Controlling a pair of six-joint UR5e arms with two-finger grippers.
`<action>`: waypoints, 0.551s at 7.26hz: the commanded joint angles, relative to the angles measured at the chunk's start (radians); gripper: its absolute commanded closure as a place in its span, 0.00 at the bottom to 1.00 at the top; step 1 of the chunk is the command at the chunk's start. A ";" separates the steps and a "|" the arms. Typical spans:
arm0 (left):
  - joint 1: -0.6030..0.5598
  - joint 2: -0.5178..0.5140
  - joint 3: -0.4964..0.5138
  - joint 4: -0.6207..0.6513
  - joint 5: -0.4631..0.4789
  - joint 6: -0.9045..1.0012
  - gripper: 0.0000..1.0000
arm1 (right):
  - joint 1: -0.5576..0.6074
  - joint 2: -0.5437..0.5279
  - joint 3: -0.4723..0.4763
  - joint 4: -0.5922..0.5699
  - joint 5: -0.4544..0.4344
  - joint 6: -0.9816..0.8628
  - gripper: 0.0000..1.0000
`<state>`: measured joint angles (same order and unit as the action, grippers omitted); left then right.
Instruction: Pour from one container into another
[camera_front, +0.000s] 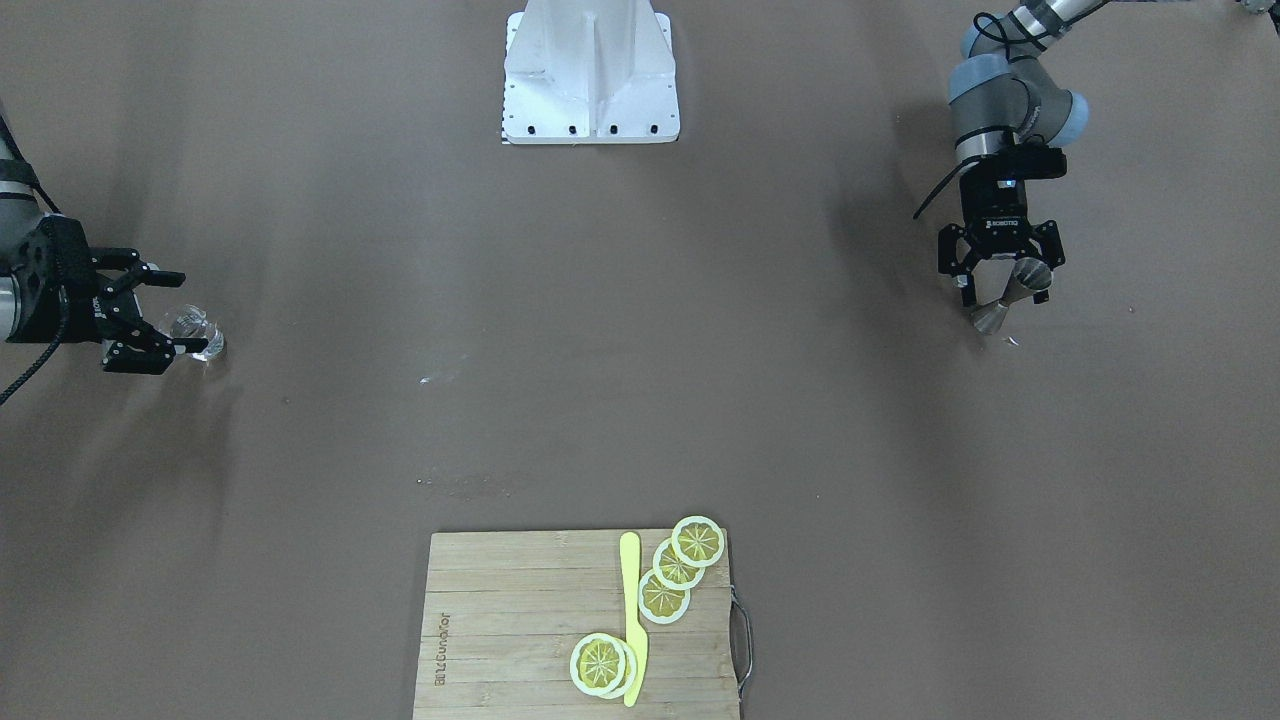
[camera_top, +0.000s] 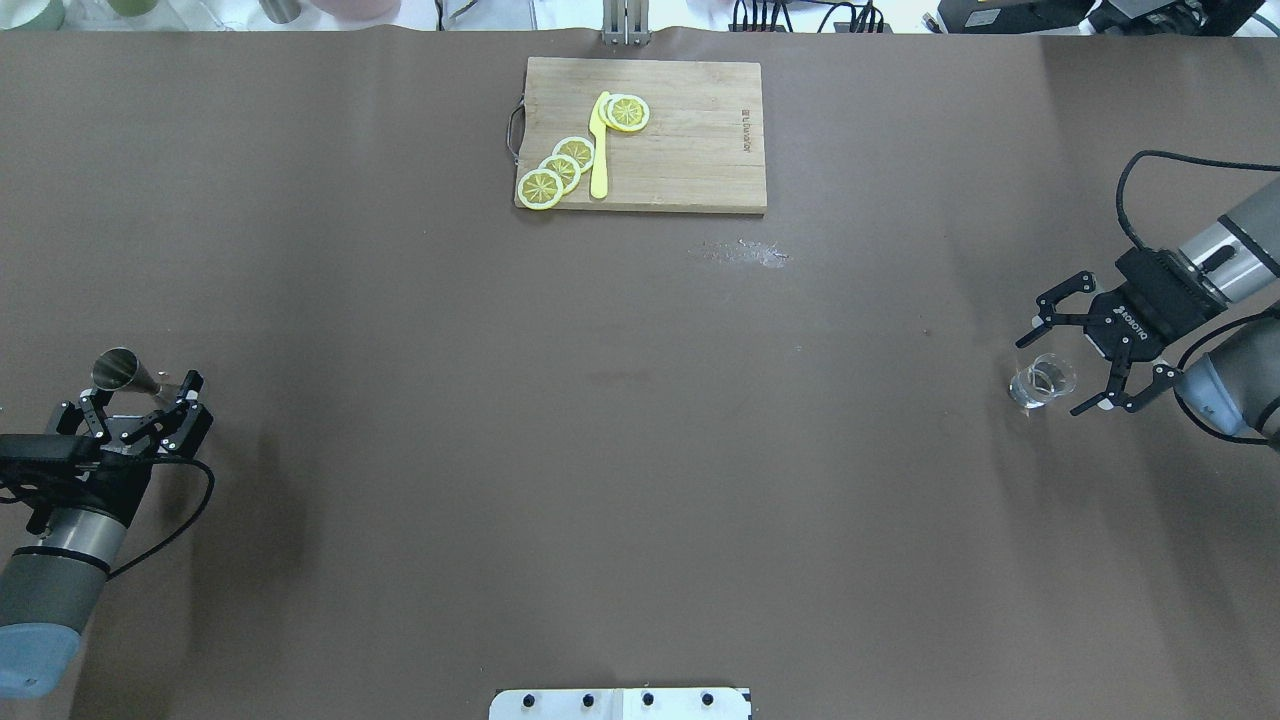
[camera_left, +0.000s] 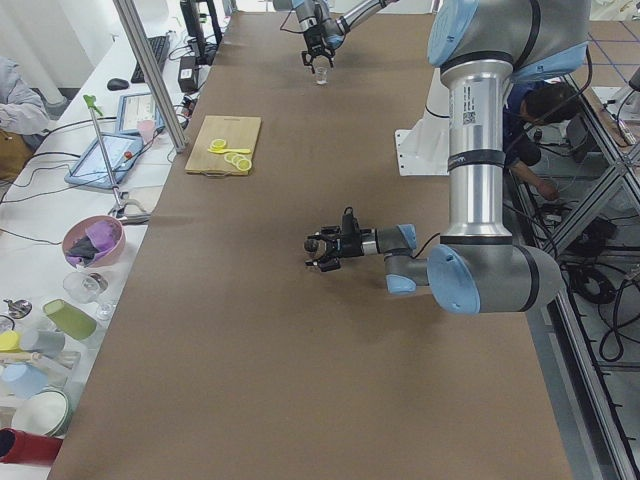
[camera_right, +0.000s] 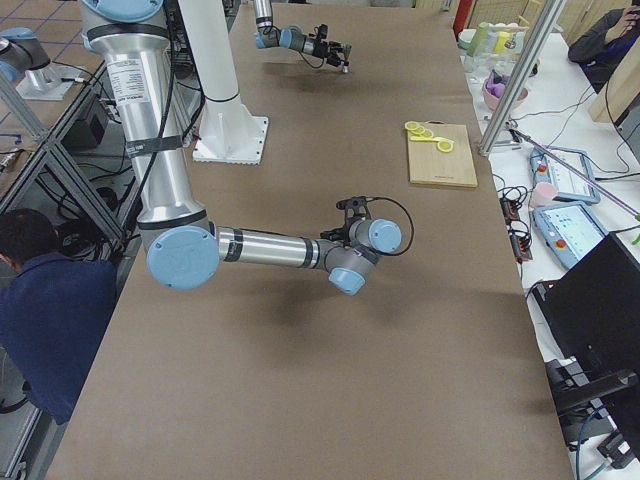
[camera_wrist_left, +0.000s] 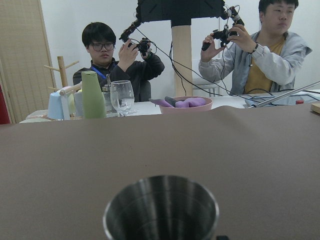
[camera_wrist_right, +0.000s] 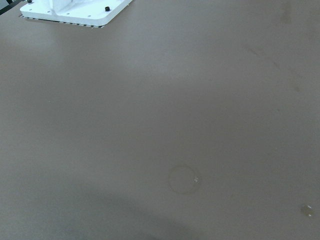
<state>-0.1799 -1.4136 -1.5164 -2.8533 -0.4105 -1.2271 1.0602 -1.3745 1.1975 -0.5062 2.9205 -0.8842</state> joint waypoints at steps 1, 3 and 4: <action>0.039 0.083 -0.103 0.032 0.002 0.006 0.02 | 0.042 0.029 0.002 -0.002 0.026 0.055 0.00; 0.091 0.179 -0.217 0.034 0.007 0.009 0.02 | 0.104 0.075 0.002 -0.009 0.077 0.112 0.00; 0.091 0.182 -0.231 0.049 0.006 0.012 0.02 | 0.131 0.106 0.004 -0.009 0.095 0.167 0.00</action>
<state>-0.0965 -1.2501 -1.7137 -2.8169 -0.4045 -1.2183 1.1568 -1.3025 1.2000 -0.5132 2.9909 -0.7705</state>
